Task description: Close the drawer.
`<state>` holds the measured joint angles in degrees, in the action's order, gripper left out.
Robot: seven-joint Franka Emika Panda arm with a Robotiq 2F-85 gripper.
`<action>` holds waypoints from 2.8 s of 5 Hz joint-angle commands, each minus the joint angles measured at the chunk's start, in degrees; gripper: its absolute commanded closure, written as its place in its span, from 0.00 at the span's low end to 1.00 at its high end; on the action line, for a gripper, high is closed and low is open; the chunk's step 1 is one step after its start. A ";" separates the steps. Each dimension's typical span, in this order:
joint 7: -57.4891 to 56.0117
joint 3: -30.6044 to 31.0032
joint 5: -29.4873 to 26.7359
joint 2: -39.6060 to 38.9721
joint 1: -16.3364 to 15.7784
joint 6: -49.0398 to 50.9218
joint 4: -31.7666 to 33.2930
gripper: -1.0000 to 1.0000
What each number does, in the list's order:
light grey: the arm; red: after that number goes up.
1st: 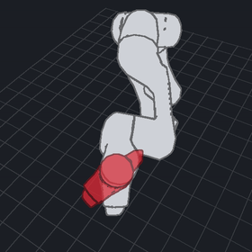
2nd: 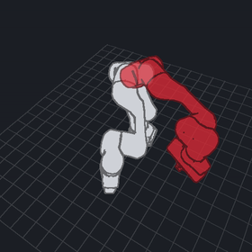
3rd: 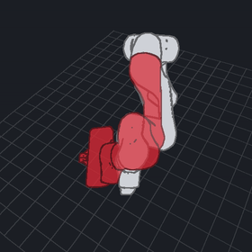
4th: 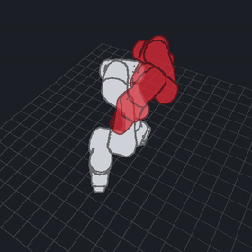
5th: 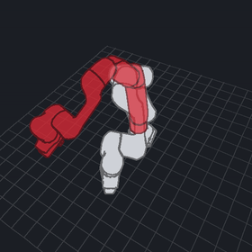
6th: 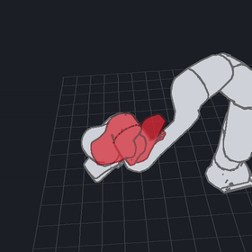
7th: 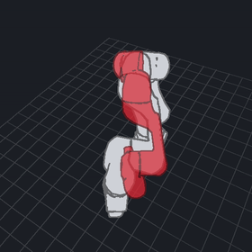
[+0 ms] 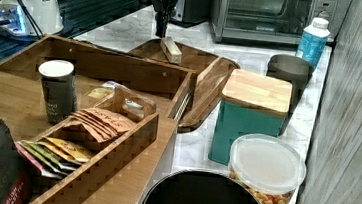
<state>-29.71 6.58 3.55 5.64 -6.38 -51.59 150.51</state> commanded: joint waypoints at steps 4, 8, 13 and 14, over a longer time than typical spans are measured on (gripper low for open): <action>-25.92 -3.46 3.50 -2.96 11.08 -6.32 -0.76 1.00; -34.35 -8.13 8.04 -2.41 12.62 -7.11 0.33 1.00; -62.88 -16.50 -5.09 -5.69 18.07 5.57 -13.80 1.00; -60.38 -16.37 -4.54 -5.07 18.10 3.58 -12.33 1.00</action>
<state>-91.09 -7.86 -0.60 -1.20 8.69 -46.58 144.36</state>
